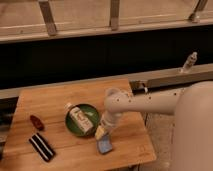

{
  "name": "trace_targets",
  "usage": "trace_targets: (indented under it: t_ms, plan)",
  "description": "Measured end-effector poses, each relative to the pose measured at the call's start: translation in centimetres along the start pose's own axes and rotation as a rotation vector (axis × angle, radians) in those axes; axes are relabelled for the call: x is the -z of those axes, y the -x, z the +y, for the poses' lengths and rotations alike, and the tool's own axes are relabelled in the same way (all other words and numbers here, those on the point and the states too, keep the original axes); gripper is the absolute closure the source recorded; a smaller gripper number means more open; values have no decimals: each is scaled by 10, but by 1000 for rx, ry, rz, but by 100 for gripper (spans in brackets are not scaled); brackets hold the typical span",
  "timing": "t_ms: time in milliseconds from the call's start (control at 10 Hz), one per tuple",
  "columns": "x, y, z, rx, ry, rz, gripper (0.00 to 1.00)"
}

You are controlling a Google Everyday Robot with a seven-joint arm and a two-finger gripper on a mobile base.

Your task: Place the white sponge in the ceramic cup

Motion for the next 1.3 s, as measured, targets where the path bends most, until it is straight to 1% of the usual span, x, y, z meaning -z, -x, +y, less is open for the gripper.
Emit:
trace_targets:
  t_ms: [100,300,400,500,700,800,900,1000,1100,1200,1300]
  plan:
    - [14,2,1,3,0,-30,100]
    - [55,9,-3,7,-15,-92,100]
    - [86,16,-10,6,-27,-135,100]
    - [111,24,-19,4,-38,-171,100]
    - [149,44,-43,6,-54,-237,100]
    - [177,61,-57,15,-53,-294,100]
    - [202,72,-64,30,-43,-355,100]
    - [233,82,-71,50,-24,-446,100]
    - [252,87,-76,62,-16,-501,100]
    - [262,90,-77,71,-12,-529,100]
    - [264,90,-78,72,-11,-536,100]
